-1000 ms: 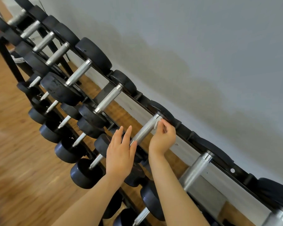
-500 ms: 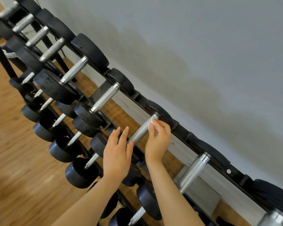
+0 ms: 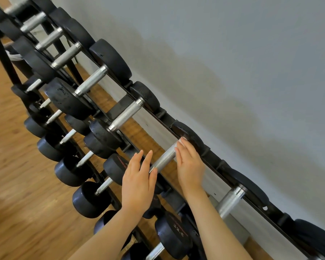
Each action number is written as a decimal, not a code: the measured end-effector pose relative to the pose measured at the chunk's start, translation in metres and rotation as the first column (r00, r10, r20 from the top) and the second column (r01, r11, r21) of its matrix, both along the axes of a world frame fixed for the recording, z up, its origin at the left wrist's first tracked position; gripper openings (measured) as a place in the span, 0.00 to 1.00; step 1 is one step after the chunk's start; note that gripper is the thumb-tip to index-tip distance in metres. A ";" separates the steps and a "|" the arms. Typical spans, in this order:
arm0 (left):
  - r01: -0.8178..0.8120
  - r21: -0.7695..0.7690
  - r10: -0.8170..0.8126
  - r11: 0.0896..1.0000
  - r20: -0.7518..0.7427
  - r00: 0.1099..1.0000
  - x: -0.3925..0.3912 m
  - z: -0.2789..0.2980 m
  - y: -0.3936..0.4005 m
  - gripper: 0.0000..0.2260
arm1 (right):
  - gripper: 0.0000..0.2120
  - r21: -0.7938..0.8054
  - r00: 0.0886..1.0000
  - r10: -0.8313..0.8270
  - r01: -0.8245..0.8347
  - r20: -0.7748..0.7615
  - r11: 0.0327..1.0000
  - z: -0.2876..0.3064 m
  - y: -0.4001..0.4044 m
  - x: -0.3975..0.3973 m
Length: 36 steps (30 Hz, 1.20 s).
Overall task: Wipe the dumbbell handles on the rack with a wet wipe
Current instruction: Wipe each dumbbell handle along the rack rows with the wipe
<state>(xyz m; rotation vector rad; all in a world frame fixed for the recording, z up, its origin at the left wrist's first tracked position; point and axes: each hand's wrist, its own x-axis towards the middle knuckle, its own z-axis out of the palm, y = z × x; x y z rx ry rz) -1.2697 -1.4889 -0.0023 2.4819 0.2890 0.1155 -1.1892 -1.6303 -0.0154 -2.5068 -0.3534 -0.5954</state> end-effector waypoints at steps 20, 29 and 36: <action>-0.001 0.014 0.001 1.000 0.035 0.999 0.001 -0.006 0.002 0.25 | 0.15 -0.026 0.976 0.216 -0.215 0.024 0.976 -0.006 -0.007 0.001; 0.000 0.005 0.000 1.000 0.066 0.998 -0.001 -0.008 0.002 0.24 | 0.17 -0.019 0.975 0.218 -0.218 0.036 0.976 -0.012 -0.019 -0.004; -0.010 0.015 0.009 1.000 0.065 0.998 0.000 -0.006 0.000 0.25 | 0.17 -0.039 0.982 0.187 -0.188 -0.040 0.981 -0.003 -0.019 0.007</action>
